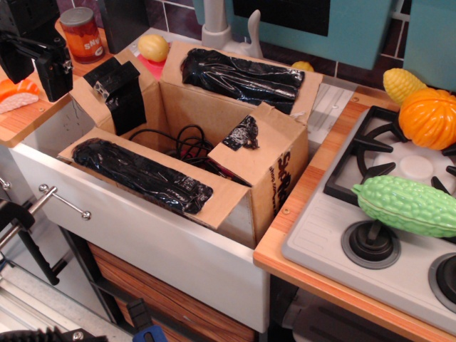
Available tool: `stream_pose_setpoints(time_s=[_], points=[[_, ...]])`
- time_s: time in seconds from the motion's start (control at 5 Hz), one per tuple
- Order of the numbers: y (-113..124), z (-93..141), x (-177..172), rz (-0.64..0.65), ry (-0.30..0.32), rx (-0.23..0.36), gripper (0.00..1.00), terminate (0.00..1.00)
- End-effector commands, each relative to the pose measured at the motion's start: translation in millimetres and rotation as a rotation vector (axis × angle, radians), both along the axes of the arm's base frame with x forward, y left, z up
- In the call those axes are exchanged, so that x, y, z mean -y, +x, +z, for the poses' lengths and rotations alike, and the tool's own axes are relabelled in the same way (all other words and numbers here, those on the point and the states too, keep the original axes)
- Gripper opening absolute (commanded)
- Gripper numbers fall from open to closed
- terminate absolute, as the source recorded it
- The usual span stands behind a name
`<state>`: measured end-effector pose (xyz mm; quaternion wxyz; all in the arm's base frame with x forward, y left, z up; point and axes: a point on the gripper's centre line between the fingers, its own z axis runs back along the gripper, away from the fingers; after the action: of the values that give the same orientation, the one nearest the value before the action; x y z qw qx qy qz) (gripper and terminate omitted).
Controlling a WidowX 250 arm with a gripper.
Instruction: Close small4fbox flaps
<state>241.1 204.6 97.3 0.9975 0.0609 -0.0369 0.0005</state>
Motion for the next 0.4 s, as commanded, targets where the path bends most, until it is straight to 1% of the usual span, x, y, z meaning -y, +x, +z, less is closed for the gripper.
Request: stream_pose_setpoints(time_s=[0.0,0.2], points=[[0,0,0,0.0,0.0,0.0,1.0,0.0],[11,-3,-9,-0.028,-0.112,-0.028,1.0,0.0]])
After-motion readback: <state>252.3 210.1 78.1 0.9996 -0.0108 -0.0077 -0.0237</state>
